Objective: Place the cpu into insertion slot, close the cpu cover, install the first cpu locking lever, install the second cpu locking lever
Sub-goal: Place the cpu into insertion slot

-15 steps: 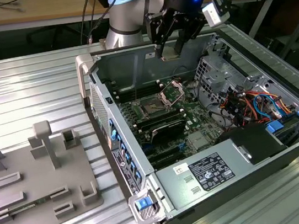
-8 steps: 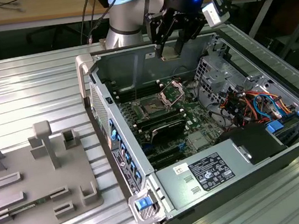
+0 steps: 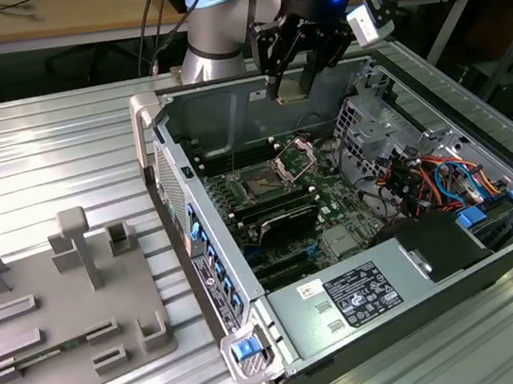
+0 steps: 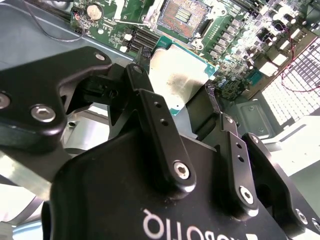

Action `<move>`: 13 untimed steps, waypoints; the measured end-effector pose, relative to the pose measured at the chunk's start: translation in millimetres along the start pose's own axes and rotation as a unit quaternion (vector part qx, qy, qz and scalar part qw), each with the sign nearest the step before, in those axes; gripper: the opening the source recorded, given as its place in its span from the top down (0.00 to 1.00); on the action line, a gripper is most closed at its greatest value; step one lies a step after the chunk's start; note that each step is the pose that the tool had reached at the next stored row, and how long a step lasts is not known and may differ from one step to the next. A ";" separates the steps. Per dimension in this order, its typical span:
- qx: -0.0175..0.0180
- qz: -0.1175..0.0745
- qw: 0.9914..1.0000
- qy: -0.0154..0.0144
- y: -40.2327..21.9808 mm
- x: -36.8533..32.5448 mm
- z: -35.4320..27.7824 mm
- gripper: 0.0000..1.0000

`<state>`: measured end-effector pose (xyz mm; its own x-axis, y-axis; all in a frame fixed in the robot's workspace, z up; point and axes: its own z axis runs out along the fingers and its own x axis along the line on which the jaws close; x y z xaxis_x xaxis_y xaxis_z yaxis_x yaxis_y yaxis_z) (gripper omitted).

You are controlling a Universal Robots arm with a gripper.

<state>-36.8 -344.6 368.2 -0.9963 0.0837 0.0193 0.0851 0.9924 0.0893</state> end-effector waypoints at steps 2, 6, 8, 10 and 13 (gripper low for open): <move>0.000 0.003 1.000 0.000 0.0 0.0 0.0 0.45; 0.000 0.014 1.000 -0.001 0.0 0.0 0.0 0.45; 0.000 0.014 1.000 -0.001 0.0 0.0 0.0 0.45; 0.000 0.015 1.000 -0.001 0.0 0.0 0.0 0.45; 0.000 0.015 1.000 -0.001 0.0 0.0 0.0 0.45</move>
<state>-36.8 -344.6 368.3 -0.9933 0.1140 0.0194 0.1153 0.9893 0.0893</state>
